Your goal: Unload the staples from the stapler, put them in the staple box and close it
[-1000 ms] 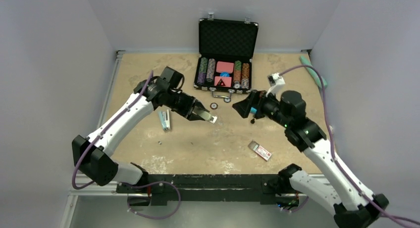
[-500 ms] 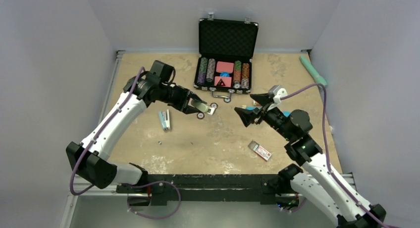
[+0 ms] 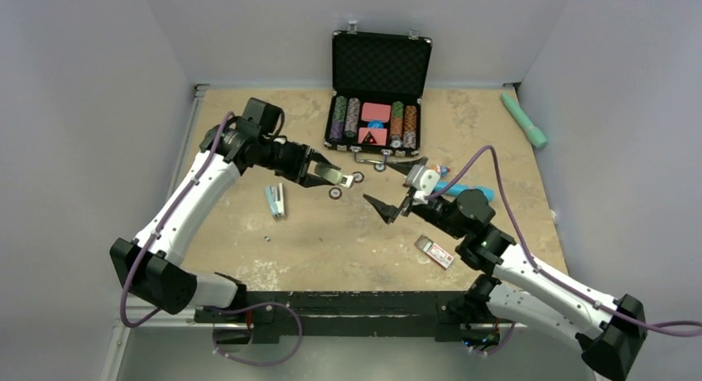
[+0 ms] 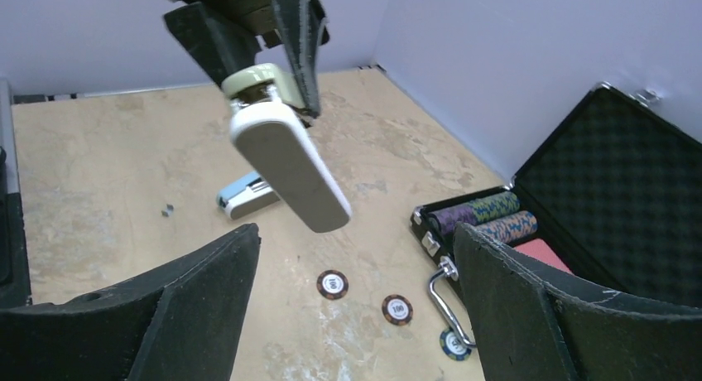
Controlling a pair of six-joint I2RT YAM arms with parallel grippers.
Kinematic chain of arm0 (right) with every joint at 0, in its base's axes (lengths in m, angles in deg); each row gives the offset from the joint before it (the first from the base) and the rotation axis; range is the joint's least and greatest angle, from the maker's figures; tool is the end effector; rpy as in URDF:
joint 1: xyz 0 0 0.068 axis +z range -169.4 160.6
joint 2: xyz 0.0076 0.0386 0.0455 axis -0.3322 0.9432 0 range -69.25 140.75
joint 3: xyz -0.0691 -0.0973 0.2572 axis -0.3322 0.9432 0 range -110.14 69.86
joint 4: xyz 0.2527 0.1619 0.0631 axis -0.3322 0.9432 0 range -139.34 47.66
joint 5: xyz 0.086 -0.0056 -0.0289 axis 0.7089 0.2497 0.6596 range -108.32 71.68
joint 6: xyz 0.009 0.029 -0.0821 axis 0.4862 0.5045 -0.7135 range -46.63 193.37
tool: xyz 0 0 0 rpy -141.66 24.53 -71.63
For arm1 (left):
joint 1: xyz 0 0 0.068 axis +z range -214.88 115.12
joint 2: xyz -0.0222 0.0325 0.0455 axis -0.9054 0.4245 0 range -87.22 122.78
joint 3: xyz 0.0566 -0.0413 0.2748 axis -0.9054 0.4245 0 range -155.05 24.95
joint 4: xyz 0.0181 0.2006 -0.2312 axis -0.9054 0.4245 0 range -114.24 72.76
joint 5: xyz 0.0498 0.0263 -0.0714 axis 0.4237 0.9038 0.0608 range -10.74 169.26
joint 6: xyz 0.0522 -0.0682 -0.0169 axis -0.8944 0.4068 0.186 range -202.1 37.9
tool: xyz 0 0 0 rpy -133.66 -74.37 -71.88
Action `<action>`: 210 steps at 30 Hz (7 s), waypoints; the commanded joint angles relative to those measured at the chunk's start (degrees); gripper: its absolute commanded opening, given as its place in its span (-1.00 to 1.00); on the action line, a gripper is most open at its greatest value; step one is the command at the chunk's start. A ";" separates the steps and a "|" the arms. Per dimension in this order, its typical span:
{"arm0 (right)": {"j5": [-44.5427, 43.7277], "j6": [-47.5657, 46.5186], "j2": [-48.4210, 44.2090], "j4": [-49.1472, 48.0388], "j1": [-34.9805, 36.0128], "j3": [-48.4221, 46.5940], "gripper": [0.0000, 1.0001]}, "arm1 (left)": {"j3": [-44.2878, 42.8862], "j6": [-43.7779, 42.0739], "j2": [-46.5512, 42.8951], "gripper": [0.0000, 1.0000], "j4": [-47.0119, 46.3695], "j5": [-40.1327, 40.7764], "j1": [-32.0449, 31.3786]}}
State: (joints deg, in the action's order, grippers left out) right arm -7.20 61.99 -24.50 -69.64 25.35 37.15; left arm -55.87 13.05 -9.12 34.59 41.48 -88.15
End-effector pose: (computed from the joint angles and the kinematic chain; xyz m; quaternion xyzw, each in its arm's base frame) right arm 0.1827 0.2021 0.3262 -0.3711 0.5402 0.2769 0.7027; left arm 0.2827 -0.1734 0.3442 0.4549 -0.7881 0.3954 0.1250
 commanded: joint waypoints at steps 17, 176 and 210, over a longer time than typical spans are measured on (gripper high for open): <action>-7.46 -9.08 16.11 -21.48 6.99 -0.50 0.70 | -2.78 -2.71 2.54 -1.00 0.85 -7.55 1.47; -8.58 26.48 54.02 54.11 16.69 -40.16 -1.00 | 1.94 -48.57 20.09 -1.00 20.07 42.79 -10.75; -29.48 16.42 29.83 16.77 16.76 -33.55 -1.00 | -9.80 -44.52 -3.18 0.13 5.58 -2.92 -7.30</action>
State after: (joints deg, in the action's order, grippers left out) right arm -23.68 84.81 6.67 -33.25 44.21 0.50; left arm -59.89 -29.11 -11.19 35.01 51.84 -94.16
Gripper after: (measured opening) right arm 0.359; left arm 0.544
